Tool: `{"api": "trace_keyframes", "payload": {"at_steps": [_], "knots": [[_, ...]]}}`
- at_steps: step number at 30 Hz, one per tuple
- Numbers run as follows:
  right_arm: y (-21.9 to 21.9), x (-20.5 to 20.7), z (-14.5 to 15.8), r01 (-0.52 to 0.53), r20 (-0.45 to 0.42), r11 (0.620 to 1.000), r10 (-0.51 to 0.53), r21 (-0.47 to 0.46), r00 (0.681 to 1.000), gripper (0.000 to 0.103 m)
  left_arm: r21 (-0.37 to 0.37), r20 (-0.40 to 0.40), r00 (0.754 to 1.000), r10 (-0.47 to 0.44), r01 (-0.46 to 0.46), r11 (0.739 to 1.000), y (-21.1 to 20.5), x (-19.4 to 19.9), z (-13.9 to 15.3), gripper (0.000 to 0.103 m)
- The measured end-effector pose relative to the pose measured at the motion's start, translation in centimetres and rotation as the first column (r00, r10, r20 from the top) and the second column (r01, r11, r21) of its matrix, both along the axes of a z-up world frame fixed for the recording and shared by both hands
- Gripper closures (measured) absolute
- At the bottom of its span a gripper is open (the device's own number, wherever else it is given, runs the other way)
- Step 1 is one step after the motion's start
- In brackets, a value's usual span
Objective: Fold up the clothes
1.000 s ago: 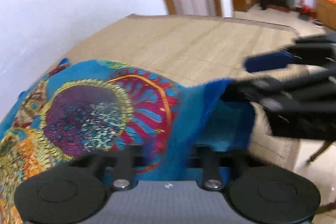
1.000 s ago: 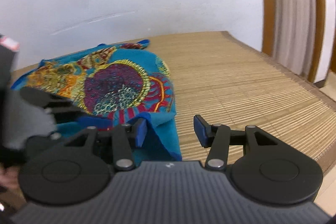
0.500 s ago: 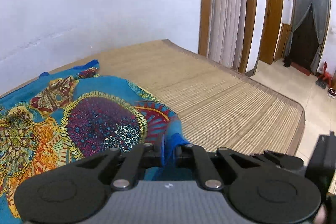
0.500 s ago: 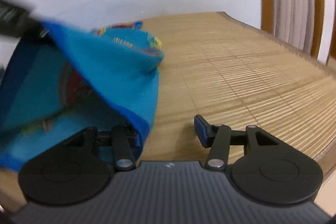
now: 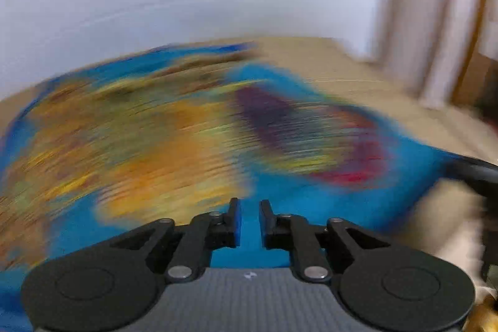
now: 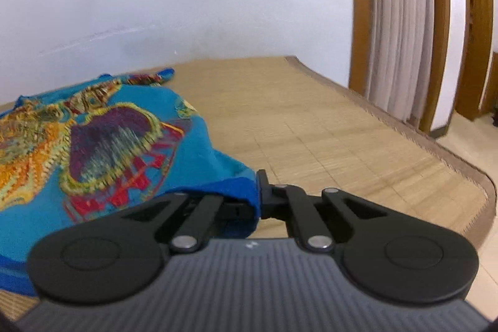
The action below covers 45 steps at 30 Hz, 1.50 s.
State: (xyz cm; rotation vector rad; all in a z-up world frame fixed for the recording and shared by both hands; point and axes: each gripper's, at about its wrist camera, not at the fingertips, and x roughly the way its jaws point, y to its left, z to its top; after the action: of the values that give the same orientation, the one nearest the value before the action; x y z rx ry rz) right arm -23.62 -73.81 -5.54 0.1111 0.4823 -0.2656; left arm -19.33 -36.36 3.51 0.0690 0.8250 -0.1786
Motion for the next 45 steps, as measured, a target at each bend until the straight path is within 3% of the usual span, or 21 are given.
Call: {"api": "trace_keyframes", "payload": {"at_steps": [1,2,4,5,6,7,9,11,14,15,16,18,19,21,25,29,34,36,41,43,45], "knots": [[0.3,0.0,-0.3,-0.001,-0.013,1.000,0.001,0.001,1.000,0.100,-0.053,-0.067,0.986,0.150,-0.154,0.987,4.0,0.9,-0.3,0.083],[0.8,0.1,-0.5,-0.010,-0.020,1.000,0.010,-0.005,1.000,0.100,-0.119,-0.117,0.957,0.267,-0.281,0.952,7.8,1.5,-0.5,0.081],[2.5,0.2,-0.6,-0.042,-0.032,0.998,0.041,-0.040,0.999,0.100,-0.226,-0.193,0.869,0.456,-0.492,0.841,15.3,2.3,-0.6,0.084],[3.1,0.5,-0.6,-0.052,-0.040,0.997,0.050,-0.058,0.998,0.100,-0.250,-0.201,0.845,0.496,-0.534,0.808,17.8,2.4,-0.2,0.082],[3.4,0.9,-0.6,-0.056,-0.049,0.996,0.053,-0.074,0.997,0.100,-0.261,-0.185,0.840,0.509,-0.542,0.799,19.5,2.3,0.4,0.077],[3.7,1.1,-0.5,-0.053,-0.061,0.995,0.048,-0.088,0.997,0.100,-0.225,-0.162,0.838,0.521,-0.545,0.808,20.6,2.4,0.8,0.073],[3.7,1.4,-0.7,-0.012,-0.086,0.995,0.004,-0.095,0.996,0.098,-0.058,-0.112,0.843,0.526,-0.534,0.844,21.6,3.2,0.5,0.060],[3.3,1.7,-1.3,0.037,-0.107,0.998,-0.042,-0.045,0.993,0.097,0.115,-0.079,0.852,0.517,-0.508,0.854,22.6,4.2,-1.3,0.060],[3.0,1.7,-3.2,0.104,-0.145,0.994,-0.100,0.020,0.984,0.096,0.356,-0.059,0.845,0.532,-0.480,0.802,24.1,5.9,-5.8,0.062],[3.2,1.4,-3.7,0.125,-0.134,0.992,-0.122,0.018,0.983,0.090,0.402,-0.073,0.845,0.530,-0.462,0.791,24.7,6.2,-7.0,0.063],[3.5,0.9,-4.1,0.145,-0.112,0.989,-0.145,-0.005,0.983,0.082,0.445,-0.055,0.851,0.523,-0.448,0.775,25.0,6.1,-7.5,0.062],[4.5,1.0,-4.2,0.129,-0.120,0.987,-0.140,-0.101,0.983,0.084,0.542,0.009,0.865,0.502,-0.426,0.724,25.0,5.9,-8.1,0.061],[5.1,1.5,-4.0,0.093,-0.155,0.977,-0.124,-0.191,0.980,0.100,0.559,0.009,0.860,0.509,-0.426,0.711,25.3,5.8,-8.1,0.061],[5.1,2.1,-2.0,0.081,-0.141,0.928,-0.141,-0.364,0.980,0.099,0.554,0.000,0.841,0.541,-0.450,0.700,26.2,5.3,-8.0,0.061],[4.0,1.3,4.2,0.097,-0.040,0.821,-0.144,-0.563,0.989,0.099,0.564,-0.003,0.816,0.578,-0.476,0.675,27.5,3.8,-7.8,0.060],[4.9,0.2,3.3,-0.036,-0.126,0.714,-0.074,-0.699,0.989,0.098,0.628,0.006,0.825,0.565,-0.442,0.640,27.2,3.9,-8.4,0.065],[3.0,0.0,-3.9,-0.121,-0.365,0.788,-0.138,-0.603,0.921,0.097,0.682,-0.008,0.823,0.569,-0.411,0.604,27.9,3.7,-9.1,0.065],[2.9,-0.6,-5.4,-0.131,-0.402,0.805,-0.142,-0.579,0.905,0.096,0.703,-0.013,0.821,0.570,-0.398,0.589,28.2,3.7,-9.4,0.065],[1.2,-1.0,-3.8,-0.054,-0.378,0.858,-0.167,-0.511,0.911,0.063,0.730,-0.037,0.825,0.564,-0.363,0.579,28.8,3.8,-9.5,0.067],[-0.7,-1.6,-2.2,0.011,-0.366,0.934,-0.150,-0.357,0.918,0.058,0.730,-0.041,0.827,0.561,-0.359,0.582,28.9,3.8,-9.5,0.067],[-3.2,-3.0,-0.1,0.135,-0.275,0.984,-0.162,-0.117,0.948,0.058,0.730,-0.045,0.828,0.559,-0.354,0.584,29.0,3.8,-9.5,0.066]]}}
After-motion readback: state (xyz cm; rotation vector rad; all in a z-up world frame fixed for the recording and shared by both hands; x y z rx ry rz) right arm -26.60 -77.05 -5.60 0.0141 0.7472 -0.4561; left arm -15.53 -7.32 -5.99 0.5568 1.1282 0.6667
